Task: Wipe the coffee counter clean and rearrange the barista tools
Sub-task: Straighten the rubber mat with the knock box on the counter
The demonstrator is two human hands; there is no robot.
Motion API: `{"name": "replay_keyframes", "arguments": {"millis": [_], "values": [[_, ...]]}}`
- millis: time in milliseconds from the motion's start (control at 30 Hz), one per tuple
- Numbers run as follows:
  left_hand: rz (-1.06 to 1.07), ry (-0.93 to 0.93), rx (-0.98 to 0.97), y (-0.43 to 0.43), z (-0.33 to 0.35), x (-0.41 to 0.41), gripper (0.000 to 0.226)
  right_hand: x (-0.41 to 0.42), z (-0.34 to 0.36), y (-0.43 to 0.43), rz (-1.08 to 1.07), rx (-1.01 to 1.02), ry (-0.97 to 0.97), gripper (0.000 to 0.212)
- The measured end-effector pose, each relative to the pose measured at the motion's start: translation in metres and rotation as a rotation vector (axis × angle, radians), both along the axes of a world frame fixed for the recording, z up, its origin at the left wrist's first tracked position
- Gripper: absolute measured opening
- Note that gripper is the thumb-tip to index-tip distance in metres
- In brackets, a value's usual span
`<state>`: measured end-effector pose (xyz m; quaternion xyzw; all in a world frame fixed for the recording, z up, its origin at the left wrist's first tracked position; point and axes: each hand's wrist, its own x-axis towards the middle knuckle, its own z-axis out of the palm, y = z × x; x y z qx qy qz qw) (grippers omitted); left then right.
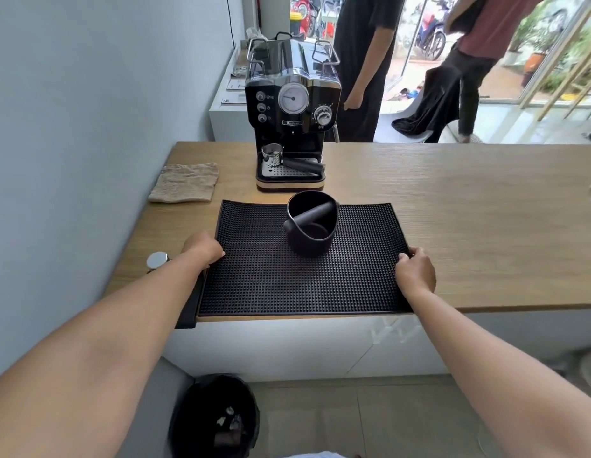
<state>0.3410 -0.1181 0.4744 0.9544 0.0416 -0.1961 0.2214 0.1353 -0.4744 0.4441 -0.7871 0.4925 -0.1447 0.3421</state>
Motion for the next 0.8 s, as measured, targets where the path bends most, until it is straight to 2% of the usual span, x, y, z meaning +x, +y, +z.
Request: {"name": "replay_keyframes", "arguments": {"millis": [167,267,500,633,800], "values": [[0.021,-0.052,0.029,-0.003,-0.003,-0.006,0.017,0.004,-0.004,-0.008,0.024,-0.05,0.023,0.031],[0.037,-0.059,0.057,-0.002,-0.006,-0.007,0.026,0.006,-0.005,-0.011,0.042,-0.074,0.044,0.032],[0.084,-0.081,0.031,-0.004,-0.01,-0.008,0.027,0.007,-0.009,-0.016,0.062,-0.103,0.063,0.031],[0.153,-0.125,-0.014,-0.006,-0.01,-0.009,0.055,0.008,-0.004,-0.013,0.082,-0.14,0.135,0.042],[0.004,-0.29,0.095,-0.013,-0.019,-0.022,0.034,0.003,-0.014,-0.004,0.243,-0.418,0.316,0.053]]}}
